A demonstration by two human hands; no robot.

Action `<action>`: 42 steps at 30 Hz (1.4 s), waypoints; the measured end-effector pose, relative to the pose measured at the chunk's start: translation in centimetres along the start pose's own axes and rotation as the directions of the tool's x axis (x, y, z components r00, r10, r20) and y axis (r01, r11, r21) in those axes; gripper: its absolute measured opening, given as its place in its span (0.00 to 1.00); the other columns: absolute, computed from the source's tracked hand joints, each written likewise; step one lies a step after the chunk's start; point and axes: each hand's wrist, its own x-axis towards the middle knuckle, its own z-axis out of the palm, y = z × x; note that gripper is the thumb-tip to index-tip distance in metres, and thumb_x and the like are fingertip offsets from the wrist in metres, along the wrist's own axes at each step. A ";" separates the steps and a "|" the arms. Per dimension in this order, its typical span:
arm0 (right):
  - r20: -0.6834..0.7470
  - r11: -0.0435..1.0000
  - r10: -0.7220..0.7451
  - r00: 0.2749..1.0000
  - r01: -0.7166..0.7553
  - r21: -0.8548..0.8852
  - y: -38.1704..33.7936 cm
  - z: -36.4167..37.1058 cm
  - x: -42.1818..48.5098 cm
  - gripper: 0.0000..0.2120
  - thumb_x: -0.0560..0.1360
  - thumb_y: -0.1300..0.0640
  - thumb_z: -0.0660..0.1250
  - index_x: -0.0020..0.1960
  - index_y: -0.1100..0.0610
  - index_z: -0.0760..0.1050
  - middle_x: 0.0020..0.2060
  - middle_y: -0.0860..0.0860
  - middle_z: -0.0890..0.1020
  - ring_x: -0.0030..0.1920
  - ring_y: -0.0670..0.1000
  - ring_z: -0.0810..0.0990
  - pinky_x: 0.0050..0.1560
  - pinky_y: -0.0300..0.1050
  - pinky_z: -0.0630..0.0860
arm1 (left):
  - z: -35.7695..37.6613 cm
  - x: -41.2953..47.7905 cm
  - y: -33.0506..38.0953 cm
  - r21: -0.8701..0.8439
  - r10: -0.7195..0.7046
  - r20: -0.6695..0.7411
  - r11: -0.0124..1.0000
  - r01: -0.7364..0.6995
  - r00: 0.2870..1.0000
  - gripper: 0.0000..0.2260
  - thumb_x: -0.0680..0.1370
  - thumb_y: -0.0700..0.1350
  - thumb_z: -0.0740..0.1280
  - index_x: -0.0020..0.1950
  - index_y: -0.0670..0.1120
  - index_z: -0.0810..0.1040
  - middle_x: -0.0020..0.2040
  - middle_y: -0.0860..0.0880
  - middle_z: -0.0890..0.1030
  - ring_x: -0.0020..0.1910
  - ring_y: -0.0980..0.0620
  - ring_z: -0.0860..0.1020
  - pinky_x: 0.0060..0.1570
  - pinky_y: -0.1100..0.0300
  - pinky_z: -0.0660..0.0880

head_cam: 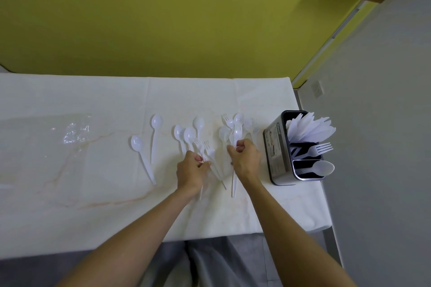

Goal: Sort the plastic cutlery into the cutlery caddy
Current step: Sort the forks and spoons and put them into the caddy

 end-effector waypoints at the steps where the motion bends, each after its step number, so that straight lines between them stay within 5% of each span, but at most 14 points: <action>1: 0.014 0.999 0.005 1.000 -0.004 -0.041 -0.3 0.2 0.3 0.06 0.75 0.57 0.70 0.47 0.58 0.74 0.38 0.51 0.80 0.39 0.54 0.83 0.41 0.45 0.79 | -0.1 0.1 -0.1 -0.027 -0.008 -0.007 1.000 0.008 1.000 0.10 0.74 0.47 0.72 0.47 0.44 0.73 0.41 0.48 0.81 0.41 0.48 0.81 0.42 0.59 0.74; 6: 0.057 0.948 0.005 0.998 0.013 -0.319 -0.4 1.1 1.3 0.13 0.76 0.54 0.69 0.52 0.63 0.74 0.44 0.57 0.81 0.42 0.54 0.80 0.37 0.43 0.74 | -0.2 0.7 -0.4 -0.067 -0.053 -0.035 0.996 0.051 0.998 0.11 0.72 0.49 0.73 0.45 0.45 0.74 0.42 0.47 0.81 0.42 0.46 0.82 0.48 0.51 0.79; 12: 0.011 0.951 0.051 0.999 -0.045 -0.304 -0.1 0.7 1.6 0.13 0.76 0.56 0.69 0.55 0.64 0.74 0.47 0.58 0.82 0.46 0.56 0.82 0.41 0.45 0.78 | 0.8 1.0 0.0 -0.037 -0.115 -0.002 0.993 0.115 0.993 0.13 0.72 0.49 0.73 0.47 0.43 0.75 0.44 0.46 0.82 0.42 0.45 0.82 0.47 0.53 0.79; 15: 0.004 0.949 0.046 0.999 -0.043 -0.312 0.5 0.6 1.4 0.12 0.76 0.57 0.70 0.55 0.63 0.73 0.46 0.57 0.81 0.45 0.55 0.82 0.45 0.47 0.81 | 1.2 1.4 0.6 0.103 -0.093 -0.003 0.990 0.093 0.996 0.12 0.73 0.51 0.71 0.43 0.41 0.78 0.39 0.47 0.83 0.41 0.47 0.81 0.39 0.59 0.73; 19: 0.026 0.963 0.059 0.998 -0.050 -0.264 0.7 0.4 1.5 0.07 0.74 0.61 0.69 0.48 0.64 0.74 0.40 0.56 0.80 0.40 0.55 0.82 0.41 0.48 0.82 | 1.3 1.8 1.8 0.208 -0.068 -0.006 0.976 0.068 0.998 0.10 0.74 0.46 0.69 0.35 0.43 0.75 0.36 0.47 0.80 0.37 0.46 0.79 0.31 0.60 0.68; 24: 0.048 0.988 0.079 0.996 -0.072 -0.134 0.4 -1.5 0.0 0.14 0.71 0.60 0.68 0.32 0.58 0.65 0.27 0.50 0.70 0.25 0.48 0.68 0.25 0.37 0.66 | 1.1 2.2 2.2 0.202 -0.081 0.005 0.976 0.078 0.997 0.09 0.71 0.44 0.67 0.32 0.42 0.73 0.34 0.45 0.80 0.38 0.43 0.79 0.34 0.60 0.69; 27: -0.005 0.993 0.090 0.996 -0.090 -0.072 1.2 -2.6 -1.8 0.11 0.70 0.60 0.69 0.33 0.61 0.69 0.28 0.54 0.74 0.27 0.54 0.73 0.27 0.40 0.71 | 0.8 2.0 2.4 0.218 -0.056 0.024 0.975 0.049 0.998 0.15 0.71 0.44 0.67 0.28 0.45 0.66 0.28 0.49 0.72 0.33 0.45 0.74 0.31 0.60 0.66; 31: 0.009 0.987 0.142 0.990 -0.141 -0.078 3.5 -1.7 -3.8 0.09 0.70 0.58 0.71 0.39 0.62 0.73 0.32 0.55 0.79 0.34 0.60 0.82 0.38 0.50 0.82 | 1.1 1.6 2.6 0.293 -0.005 0.108 0.956 -0.027 0.994 0.12 0.72 0.45 0.67 0.35 0.44 0.65 0.35 0.48 0.73 0.37 0.46 0.73 0.35 0.59 0.67; 36: 0.040 0.977 0.191 0.981 -0.186 -0.100 4.4 -0.7 -4.1 0.10 0.70 0.56 0.71 0.45 0.59 0.72 0.37 0.55 0.80 0.36 0.57 0.82 0.43 0.54 0.82 | 2.3 1.4 2.8 0.335 0.027 0.143 0.939 -0.074 0.989 0.09 0.74 0.45 0.66 0.45 0.42 0.68 0.39 0.47 0.73 0.40 0.46 0.75 0.36 0.58 0.69; 42: 0.061 0.968 0.222 0.973 -0.212 -0.138 4.6 -0.4 -3.9 0.11 0.71 0.54 0.72 0.45 0.60 0.73 0.39 0.54 0.81 0.38 0.57 0.82 0.43 0.52 0.82 | 2.9 1.6 2.7 0.378 0.031 0.137 0.922 -0.081 0.990 0.14 0.76 0.49 0.70 0.41 0.41 0.70 0.36 0.46 0.75 0.40 0.44 0.76 0.35 0.58 0.68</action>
